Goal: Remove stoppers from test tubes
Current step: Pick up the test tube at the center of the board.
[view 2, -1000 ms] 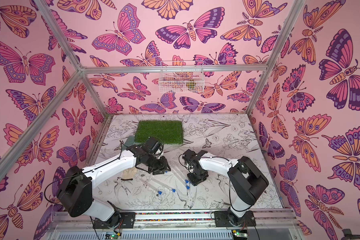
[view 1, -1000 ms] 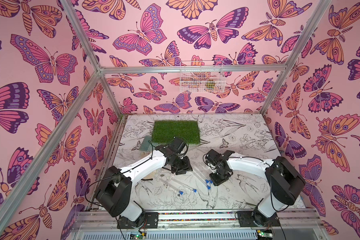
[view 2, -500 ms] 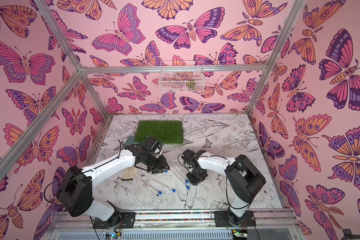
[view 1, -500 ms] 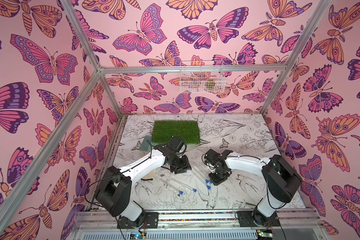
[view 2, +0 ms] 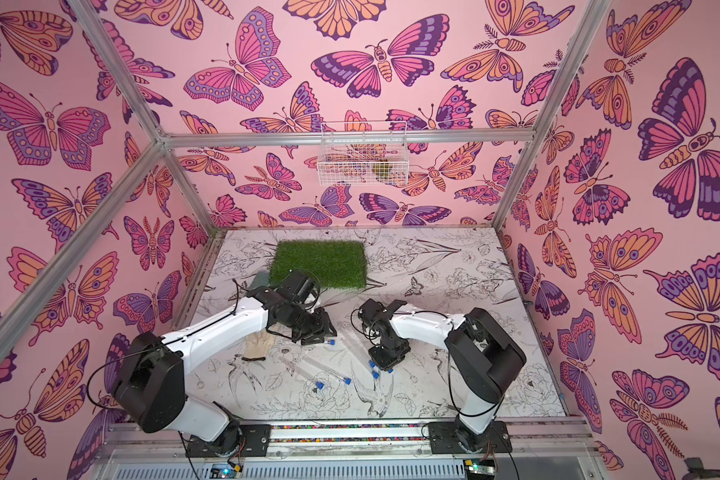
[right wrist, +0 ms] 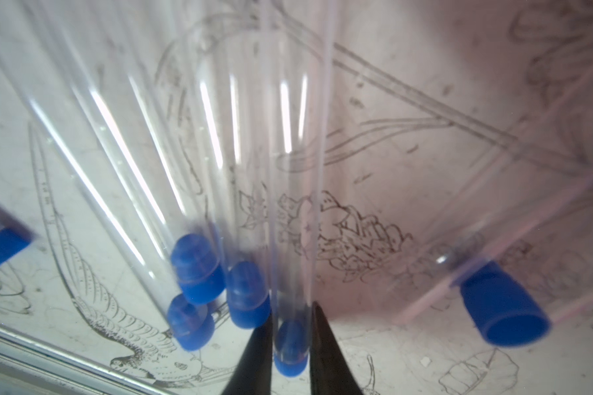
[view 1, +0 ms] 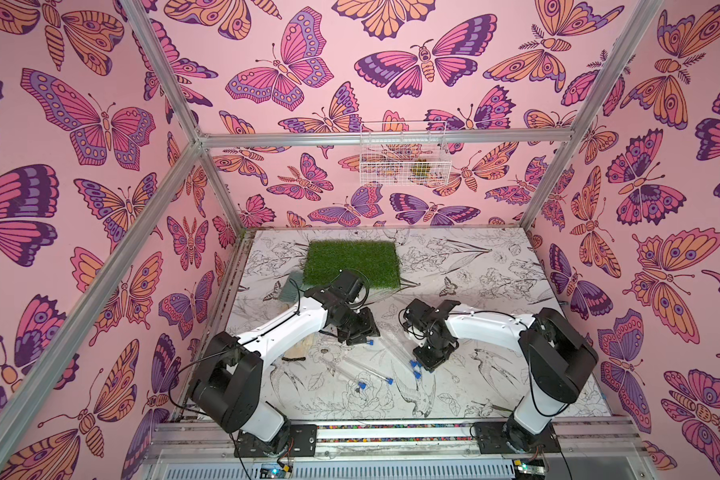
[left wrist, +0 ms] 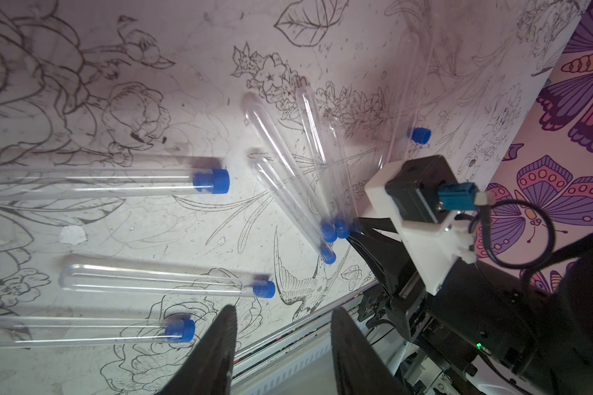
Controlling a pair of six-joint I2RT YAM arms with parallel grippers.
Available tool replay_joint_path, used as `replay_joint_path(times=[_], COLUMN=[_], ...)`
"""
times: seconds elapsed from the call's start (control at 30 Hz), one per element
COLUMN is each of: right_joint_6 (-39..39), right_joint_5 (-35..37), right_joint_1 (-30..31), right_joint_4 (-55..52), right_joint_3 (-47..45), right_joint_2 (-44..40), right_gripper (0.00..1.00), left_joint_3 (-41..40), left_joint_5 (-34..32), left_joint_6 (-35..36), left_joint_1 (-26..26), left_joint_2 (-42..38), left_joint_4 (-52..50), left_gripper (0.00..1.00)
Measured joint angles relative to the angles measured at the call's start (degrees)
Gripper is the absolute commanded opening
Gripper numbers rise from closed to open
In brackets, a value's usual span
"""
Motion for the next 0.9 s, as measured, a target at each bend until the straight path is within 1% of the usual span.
replay_joint_path(times=[0.2, 0.4, 0.53, 0.9], right_joint_6=[-0.11, -0.09, 0.13, 1.46], right_joint_5=[-0.79, -1.27, -1.73, -4.46], right_joint_1=[0.63, 0.98, 1.01, 0.96], right_joint_4=[0.31, 0.31, 0.33, 0.55], right_joint_3=[0.28, 0.96, 0.96, 1.01], right_joint_2=[0.07, -0.17, -1.73, -5.64], right_gripper=[0.19, 0.17, 0.17, 0.16], left_joint_3=[-1.05, -1.57, -1.57, -1.55], left_joint_5=[0.79, 1.36, 1.84, 4.46], left_joint_6=[0.68, 1.38, 1.97, 3.26], left_joint_1=[1.92, 4.02, 5.11, 6.54], left_joint_2=[-0.20, -2.60, -3.87, -3.85], left_joint_4=[0.13, 0.09, 0.09, 0.48], left_gripper=[0.48, 0.48, 0.48, 0.48])
